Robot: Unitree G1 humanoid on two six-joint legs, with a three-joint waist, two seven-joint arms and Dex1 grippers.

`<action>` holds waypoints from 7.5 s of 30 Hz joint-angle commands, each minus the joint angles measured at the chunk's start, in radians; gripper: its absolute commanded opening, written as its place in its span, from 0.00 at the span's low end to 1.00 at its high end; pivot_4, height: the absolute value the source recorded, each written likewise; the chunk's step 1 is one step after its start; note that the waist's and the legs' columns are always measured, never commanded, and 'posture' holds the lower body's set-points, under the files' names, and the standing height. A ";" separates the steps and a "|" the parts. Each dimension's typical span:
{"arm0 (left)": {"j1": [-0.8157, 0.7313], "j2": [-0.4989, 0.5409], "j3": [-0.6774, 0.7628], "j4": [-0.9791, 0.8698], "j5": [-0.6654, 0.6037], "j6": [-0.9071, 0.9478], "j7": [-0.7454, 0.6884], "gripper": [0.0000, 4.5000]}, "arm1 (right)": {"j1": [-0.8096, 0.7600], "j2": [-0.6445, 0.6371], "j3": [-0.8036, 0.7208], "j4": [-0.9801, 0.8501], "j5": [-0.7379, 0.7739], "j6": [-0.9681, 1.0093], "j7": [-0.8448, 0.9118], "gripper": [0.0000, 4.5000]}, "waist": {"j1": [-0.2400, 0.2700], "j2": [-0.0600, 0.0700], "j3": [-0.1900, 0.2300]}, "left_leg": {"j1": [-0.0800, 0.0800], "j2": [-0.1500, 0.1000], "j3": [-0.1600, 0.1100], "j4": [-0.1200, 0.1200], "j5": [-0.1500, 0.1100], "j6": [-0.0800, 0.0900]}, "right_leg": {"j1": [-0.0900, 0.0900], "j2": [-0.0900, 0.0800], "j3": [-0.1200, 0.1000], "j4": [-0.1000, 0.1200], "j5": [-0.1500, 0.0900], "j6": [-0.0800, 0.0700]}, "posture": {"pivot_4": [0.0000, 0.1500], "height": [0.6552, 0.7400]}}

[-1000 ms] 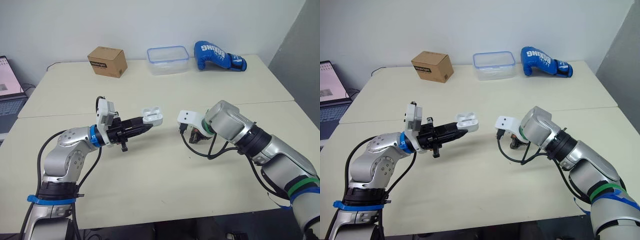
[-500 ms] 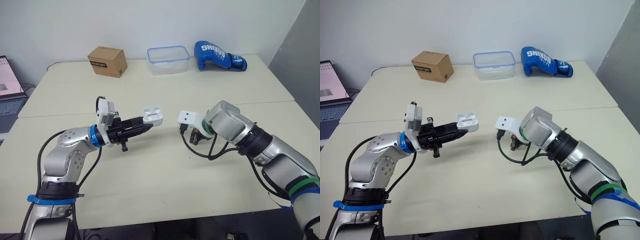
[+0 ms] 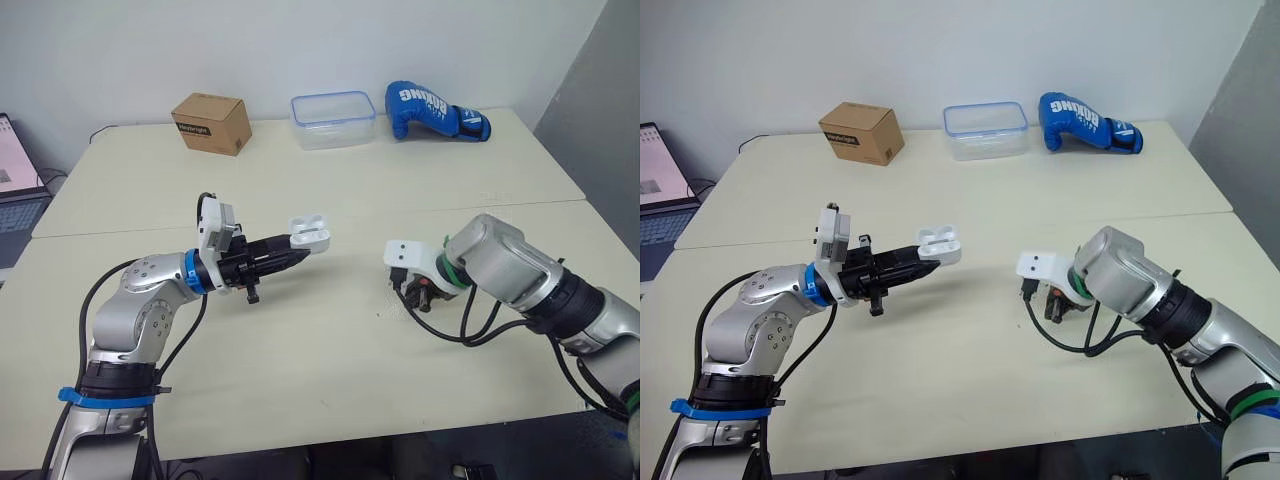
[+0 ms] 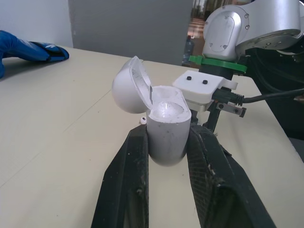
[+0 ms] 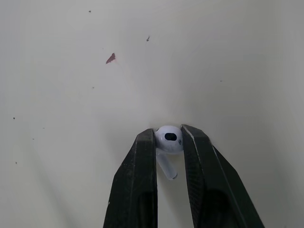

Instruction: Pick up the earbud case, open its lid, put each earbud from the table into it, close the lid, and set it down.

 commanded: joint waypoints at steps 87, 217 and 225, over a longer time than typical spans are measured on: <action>-0.024 -0.013 0.007 0.002 0.030 -0.035 -0.010 0.17 | -0.073 0.009 0.059 -0.102 0.081 0.198 -0.125 0.09 | 0.001 -0.001 0.000 | 0.000 0.000 0.000 0.000 0.000 0.000 | 0.000 0.000 0.000 0.000 0.000 0.000 | 1.00 0.89; -0.454 -0.324 -0.053 0.411 0.173 -0.210 -0.002 0.17 | 0.199 0.919 -0.978 -0.463 0.550 0.330 -1.378 0.25 | -0.003 0.000 -0.001 | 0.001 0.000 0.005 0.001 0.001 -0.001 | -0.007 -0.002 0.001 0.013 0.000 0.000 | 1.00 0.89; -0.453 -0.309 -0.043 0.407 0.168 -0.205 -0.007 0.17 | 0.209 0.823 -0.927 -0.499 0.526 0.292 -1.347 0.83 | -0.003 0.000 -0.001 | 0.001 0.000 0.005 0.001 0.001 -0.001 | -0.007 -0.002 0.001 0.013 0.000 0.000 | 1.00 0.89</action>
